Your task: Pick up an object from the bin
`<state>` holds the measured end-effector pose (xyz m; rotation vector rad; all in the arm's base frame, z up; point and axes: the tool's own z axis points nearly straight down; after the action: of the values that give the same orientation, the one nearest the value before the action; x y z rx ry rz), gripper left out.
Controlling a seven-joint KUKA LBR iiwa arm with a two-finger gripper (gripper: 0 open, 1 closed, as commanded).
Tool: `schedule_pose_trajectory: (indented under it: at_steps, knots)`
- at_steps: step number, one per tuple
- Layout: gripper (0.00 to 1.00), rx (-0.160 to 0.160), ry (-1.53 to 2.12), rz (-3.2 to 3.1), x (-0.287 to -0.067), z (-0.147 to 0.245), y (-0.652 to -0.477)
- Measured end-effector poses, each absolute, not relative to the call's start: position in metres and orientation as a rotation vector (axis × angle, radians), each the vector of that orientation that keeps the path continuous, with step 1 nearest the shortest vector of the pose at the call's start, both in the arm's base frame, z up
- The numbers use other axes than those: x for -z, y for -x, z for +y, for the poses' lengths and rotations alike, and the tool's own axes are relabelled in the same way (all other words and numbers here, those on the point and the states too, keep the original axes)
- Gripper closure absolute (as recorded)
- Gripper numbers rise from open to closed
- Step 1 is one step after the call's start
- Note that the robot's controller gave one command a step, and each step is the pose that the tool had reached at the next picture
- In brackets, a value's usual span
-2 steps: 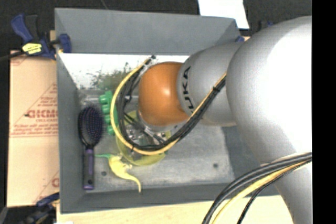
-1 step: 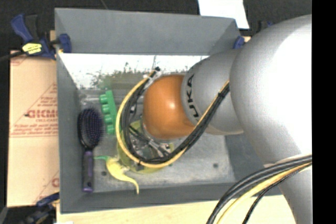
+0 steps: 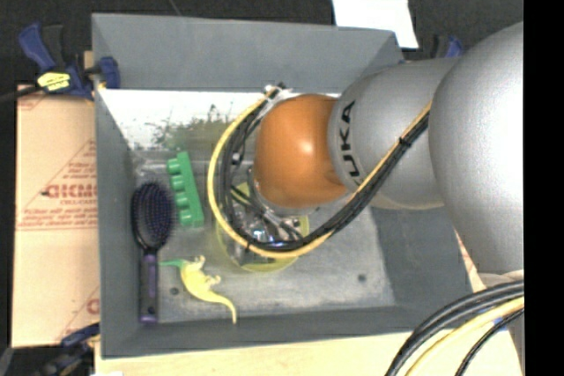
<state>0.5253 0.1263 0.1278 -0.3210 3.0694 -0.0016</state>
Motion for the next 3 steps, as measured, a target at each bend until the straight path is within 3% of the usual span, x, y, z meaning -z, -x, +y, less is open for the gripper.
schedule_pose_trajectory:
  at_steps: [1,2,3]
  knots:
    - [1.00,0.003,0.385,3.082,-0.084,0.107,-0.506]
    - [1.00,0.002,0.400,3.070,-0.176,0.097,-0.521]
    - [1.00,0.003,0.403,3.061,-0.205,0.096,-0.523]
